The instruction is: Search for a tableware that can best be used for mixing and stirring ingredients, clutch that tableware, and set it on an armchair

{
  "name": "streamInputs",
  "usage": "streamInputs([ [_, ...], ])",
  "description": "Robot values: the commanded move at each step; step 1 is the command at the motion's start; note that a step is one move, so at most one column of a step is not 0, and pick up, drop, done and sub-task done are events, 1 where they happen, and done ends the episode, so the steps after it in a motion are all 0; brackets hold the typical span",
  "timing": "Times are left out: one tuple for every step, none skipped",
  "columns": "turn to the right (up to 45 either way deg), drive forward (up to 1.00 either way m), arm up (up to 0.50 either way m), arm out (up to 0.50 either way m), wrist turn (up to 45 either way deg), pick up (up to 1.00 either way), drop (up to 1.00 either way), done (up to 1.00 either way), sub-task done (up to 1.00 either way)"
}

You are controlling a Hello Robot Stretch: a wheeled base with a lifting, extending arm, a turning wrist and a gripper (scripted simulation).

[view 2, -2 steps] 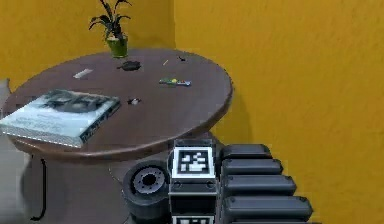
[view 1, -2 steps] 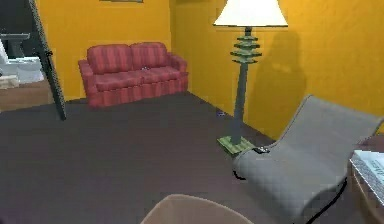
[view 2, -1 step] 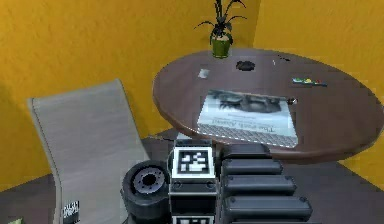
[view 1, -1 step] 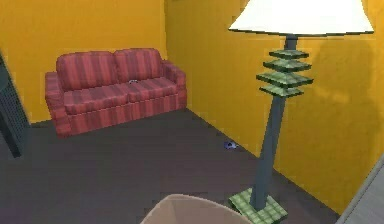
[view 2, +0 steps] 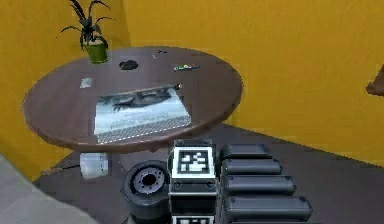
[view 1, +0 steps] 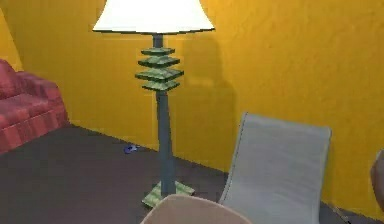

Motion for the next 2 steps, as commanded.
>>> streamInputs([
  [-33.0,0.00,0.00,0.00,0.0,0.00,0.00,0.00,0.00],
  [0.0,0.00,0.00,0.48,0.0,0.00,0.00,0.00,0.00],
])
